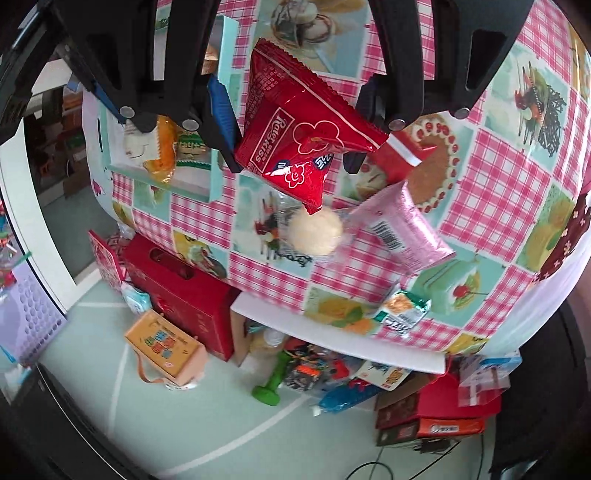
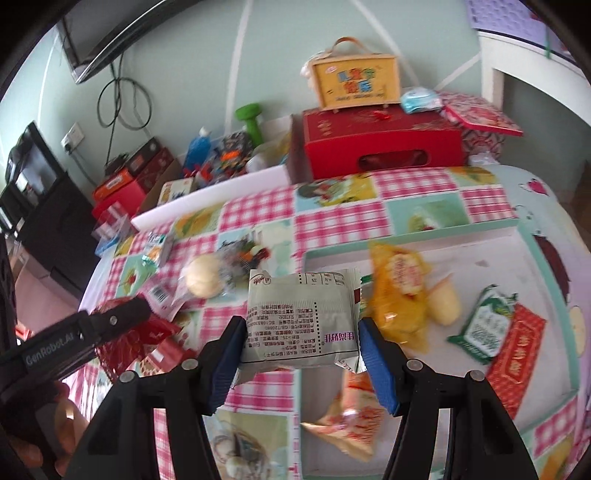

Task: Organize snacks
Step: 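Carry the white packet toward the tray with the right tool while the left carries the red packet, then open the right tool over the tray while the left releases the red packet there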

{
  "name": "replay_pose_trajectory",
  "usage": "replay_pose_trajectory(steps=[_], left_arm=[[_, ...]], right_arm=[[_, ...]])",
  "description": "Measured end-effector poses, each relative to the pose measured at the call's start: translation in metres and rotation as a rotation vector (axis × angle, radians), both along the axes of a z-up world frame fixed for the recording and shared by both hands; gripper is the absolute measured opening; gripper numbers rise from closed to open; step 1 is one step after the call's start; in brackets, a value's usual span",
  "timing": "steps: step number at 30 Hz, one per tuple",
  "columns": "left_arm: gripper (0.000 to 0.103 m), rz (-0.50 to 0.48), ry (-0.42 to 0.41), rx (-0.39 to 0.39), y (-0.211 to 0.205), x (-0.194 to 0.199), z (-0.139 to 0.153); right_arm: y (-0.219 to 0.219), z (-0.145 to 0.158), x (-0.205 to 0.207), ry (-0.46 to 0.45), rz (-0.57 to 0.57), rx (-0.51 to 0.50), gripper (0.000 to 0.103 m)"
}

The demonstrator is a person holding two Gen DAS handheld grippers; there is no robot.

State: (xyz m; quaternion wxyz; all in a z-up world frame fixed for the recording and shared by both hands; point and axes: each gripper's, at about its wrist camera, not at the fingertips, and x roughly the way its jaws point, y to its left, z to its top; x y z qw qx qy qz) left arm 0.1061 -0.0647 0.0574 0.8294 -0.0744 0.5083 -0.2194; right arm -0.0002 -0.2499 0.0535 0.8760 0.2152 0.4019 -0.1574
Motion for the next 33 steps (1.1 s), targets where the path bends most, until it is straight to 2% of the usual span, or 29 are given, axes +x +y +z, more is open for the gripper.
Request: replay_pose_trajectory(steps=[5, 11, 16, 25, 33], left_arm=[[0.056, -0.069, -0.002, 0.006, -0.025, -0.011, -0.003], [0.056, -0.136, -0.019, 0.05, -0.051, -0.022, -0.008], [0.056, -0.177, -0.02, 0.057, -0.077, -0.021, -0.011], [0.056, -0.24, -0.001, 0.128, -0.14, -0.003, -0.032], [0.056, -0.274, -0.006, 0.127, -0.173, -0.004, -0.041]], right_arm=[[-0.042, 0.001, -0.024, -0.007, -0.113, 0.015, 0.065], [-0.093, -0.003, -0.056, 0.019, -0.27, 0.007, 0.065], [-0.13, -0.014, -0.076, 0.027, -0.351, 0.026, 0.065], [-0.162, -0.035, -0.084, 0.037, -0.404, 0.015, 0.065], [-0.171, -0.045, -0.081, 0.041, -0.407, -0.006, 0.065]])
